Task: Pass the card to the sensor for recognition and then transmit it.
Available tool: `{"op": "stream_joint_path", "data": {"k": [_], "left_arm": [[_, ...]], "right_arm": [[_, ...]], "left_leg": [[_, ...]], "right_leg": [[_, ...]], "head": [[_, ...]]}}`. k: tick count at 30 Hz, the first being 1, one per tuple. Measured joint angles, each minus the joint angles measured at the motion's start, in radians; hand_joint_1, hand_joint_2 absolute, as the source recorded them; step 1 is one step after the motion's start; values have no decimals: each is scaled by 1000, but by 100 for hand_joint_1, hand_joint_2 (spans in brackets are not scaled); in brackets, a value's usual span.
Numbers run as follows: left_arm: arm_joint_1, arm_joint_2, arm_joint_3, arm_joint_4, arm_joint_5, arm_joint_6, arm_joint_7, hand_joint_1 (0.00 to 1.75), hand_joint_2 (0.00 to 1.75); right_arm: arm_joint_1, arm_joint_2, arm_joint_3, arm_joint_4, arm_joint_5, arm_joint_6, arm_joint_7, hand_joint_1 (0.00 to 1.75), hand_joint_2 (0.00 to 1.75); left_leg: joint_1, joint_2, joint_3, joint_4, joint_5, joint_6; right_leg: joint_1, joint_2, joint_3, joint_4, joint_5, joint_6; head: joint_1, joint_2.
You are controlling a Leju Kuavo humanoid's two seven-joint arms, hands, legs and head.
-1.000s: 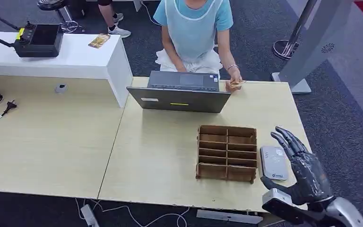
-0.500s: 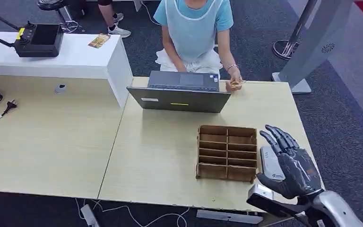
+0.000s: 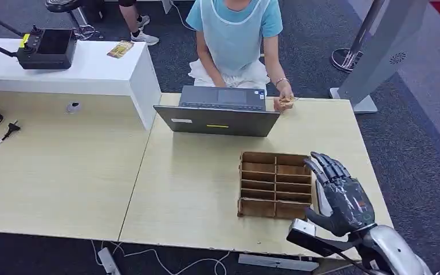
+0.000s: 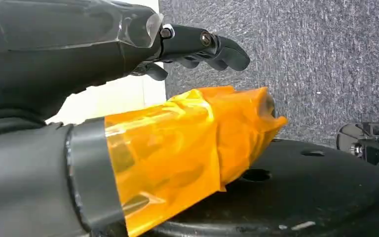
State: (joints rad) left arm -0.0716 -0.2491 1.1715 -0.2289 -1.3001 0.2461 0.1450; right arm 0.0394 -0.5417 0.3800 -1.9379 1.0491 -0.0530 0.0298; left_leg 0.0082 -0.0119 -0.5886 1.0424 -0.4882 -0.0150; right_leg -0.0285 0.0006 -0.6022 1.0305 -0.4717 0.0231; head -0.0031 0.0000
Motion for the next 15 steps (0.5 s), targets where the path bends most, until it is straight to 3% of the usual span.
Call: {"op": "stream_joint_path", "data": {"k": [12,14,15], "left_arm": [[0,0,0,0,-4,0,1,0,0],[0,0,0,0,-4,0,1,0,0],[0,0,0,0,-4,0,1,0,0]], "right_arm": [[-5,0,25,23,7,1,21,12,175],[-6,0,29,28,10,2,23,19,175],[-7,0,31,31,10,4,23,38,175]], "left_leg": [[0,0,0,0,0,0],[0,0,0,0,0,0],[0,0,0,0,0,0]], "right_leg": [[0,0,0,0,0,0],[0,0,0,0,0,0],[0,0,0,0,0,0]], "head": [[0,0],[0,0],[0,0]]}}
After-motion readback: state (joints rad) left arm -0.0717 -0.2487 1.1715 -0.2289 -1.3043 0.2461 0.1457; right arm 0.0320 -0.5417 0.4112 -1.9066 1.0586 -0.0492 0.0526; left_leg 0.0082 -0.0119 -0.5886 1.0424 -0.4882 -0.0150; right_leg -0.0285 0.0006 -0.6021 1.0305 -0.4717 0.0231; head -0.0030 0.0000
